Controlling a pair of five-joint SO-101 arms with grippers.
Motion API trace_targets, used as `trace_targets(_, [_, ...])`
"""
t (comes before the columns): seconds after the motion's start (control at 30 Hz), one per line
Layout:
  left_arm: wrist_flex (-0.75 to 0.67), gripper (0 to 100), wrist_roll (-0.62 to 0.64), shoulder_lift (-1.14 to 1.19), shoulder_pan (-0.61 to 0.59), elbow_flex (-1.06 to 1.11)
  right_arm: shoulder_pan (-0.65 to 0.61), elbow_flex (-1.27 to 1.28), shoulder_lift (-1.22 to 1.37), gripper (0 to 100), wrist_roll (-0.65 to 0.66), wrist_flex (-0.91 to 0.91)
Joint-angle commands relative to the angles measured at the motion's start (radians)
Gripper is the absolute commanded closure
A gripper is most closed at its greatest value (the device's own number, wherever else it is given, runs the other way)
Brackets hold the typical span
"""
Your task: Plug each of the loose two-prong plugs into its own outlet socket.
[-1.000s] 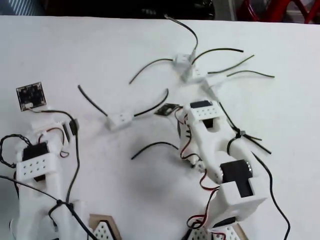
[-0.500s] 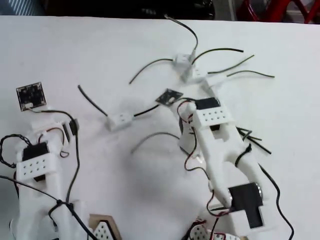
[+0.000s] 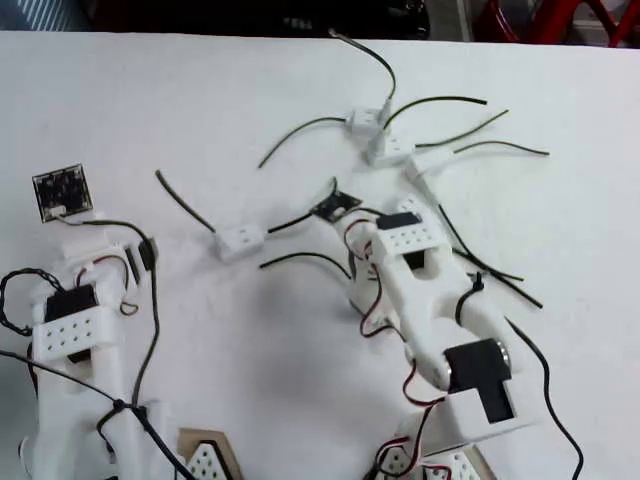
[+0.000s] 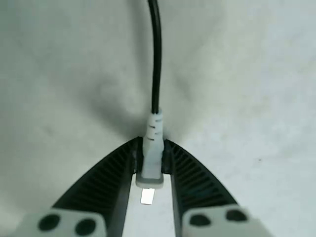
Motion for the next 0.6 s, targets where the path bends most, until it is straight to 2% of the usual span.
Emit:
trace_targets(0.0, [-0.023,72,-0.009,-0.027,-0.005,-0.003,0.002,-0.066,-0.085,98.1,-0.011,0.079])
trace_targets(0.07, [-0.021,72,-0.009,-0.03,-0.005,-0.003,0.004,-0.087,-0.173,98.1,-0.015,0.133])
trace_targets(0.23, [-0.02,72,-0.009,-0.031,-0.004,-0.003,0.001,-0.087,-0.444,98.1,-0.124,0.183])
trace_targets(0.37, [-0.02,72,-0.009,-0.031,-0.004,-0.003,-0.004,-0.087,-0.61,98.1,-0.221,0.18])
trace_targets(0.57, [-0.02,72,-0.009,-0.033,-0.004,-0.003,-0.101,0.005,-0.757,98.1,-0.368,0.081])
